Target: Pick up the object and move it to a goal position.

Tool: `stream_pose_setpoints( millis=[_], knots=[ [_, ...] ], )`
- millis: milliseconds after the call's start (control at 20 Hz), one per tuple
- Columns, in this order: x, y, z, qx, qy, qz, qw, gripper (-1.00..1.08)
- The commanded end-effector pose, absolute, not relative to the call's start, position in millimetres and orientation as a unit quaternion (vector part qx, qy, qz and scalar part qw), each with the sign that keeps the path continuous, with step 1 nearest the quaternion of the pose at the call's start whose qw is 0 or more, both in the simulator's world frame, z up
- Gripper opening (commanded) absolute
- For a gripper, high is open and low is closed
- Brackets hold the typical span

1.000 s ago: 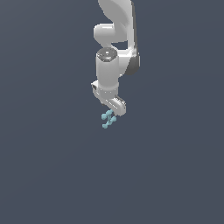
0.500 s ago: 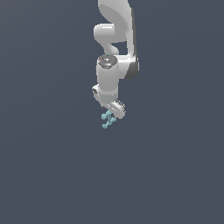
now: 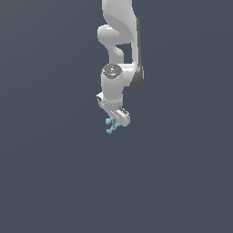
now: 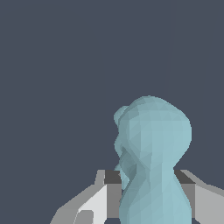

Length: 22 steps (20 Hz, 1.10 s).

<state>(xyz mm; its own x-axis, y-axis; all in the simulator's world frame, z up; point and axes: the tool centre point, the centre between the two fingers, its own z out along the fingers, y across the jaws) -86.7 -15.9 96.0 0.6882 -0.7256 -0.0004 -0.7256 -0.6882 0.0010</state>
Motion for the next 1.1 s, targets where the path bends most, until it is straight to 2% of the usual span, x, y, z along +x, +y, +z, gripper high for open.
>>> stream_pose_setpoints(
  millis=[0,600,1050],
  knots=[
    [-86.3,-15.9,95.7,0.919,-0.395,0.000,0.000,-1.00],
    [-83.1,-13.5,98.6,0.918,-0.397,0.003,-0.005,-1.00],
    [-53.2,8.3,128.0,0.908,-0.415,0.026,-0.052,-1.00]
  ],
)
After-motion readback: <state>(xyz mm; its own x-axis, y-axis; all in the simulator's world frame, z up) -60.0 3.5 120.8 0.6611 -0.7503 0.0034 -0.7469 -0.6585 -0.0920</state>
